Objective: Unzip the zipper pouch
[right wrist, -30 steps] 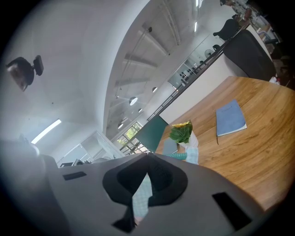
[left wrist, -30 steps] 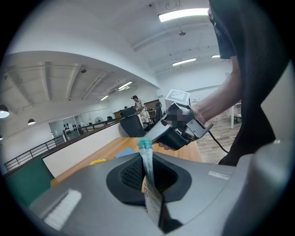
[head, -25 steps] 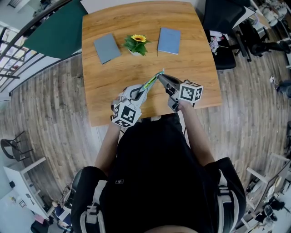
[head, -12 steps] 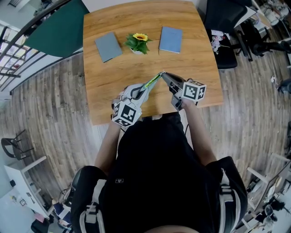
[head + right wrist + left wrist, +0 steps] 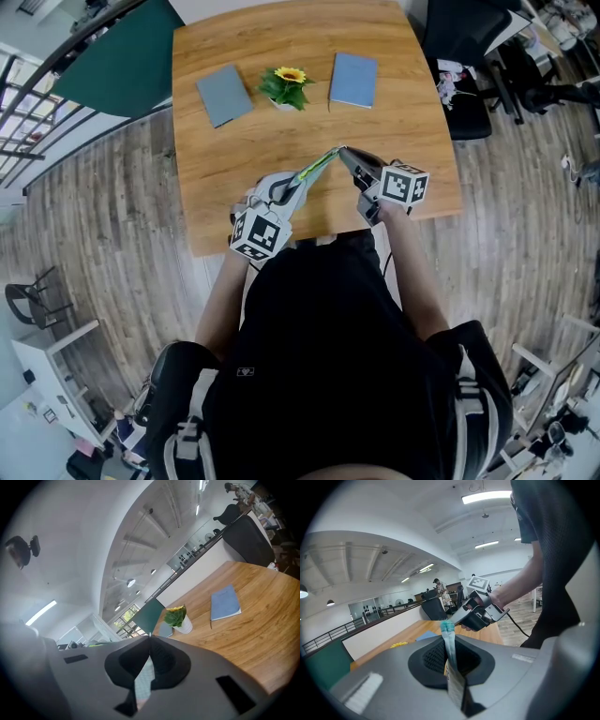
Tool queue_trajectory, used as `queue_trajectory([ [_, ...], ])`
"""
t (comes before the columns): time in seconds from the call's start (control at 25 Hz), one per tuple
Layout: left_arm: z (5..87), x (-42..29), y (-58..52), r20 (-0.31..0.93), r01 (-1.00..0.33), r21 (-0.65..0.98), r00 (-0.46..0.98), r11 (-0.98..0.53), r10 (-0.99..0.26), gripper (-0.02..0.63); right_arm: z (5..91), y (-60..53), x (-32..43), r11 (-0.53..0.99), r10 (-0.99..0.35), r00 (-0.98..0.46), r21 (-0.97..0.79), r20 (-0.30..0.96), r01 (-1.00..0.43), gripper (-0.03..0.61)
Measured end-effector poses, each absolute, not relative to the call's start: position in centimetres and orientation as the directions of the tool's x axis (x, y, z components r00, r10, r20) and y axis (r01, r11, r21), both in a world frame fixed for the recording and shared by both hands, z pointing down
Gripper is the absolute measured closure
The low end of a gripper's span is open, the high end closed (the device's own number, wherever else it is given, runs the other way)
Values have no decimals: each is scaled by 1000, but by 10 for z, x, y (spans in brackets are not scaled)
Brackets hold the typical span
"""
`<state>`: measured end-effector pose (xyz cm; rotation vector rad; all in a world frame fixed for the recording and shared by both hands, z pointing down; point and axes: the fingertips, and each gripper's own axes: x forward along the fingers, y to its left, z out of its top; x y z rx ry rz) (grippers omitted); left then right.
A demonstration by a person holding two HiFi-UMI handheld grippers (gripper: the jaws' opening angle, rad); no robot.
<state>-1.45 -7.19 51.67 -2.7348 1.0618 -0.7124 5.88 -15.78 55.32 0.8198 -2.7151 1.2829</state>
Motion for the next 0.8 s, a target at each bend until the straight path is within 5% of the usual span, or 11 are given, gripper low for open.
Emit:
queue_trajectory([
  [0.8, 516, -12, -70, 383, -599, -266, 653, -755, -653, 609, 562, -166, 75, 496, -476, -843, -714, 251, -493, 572],
])
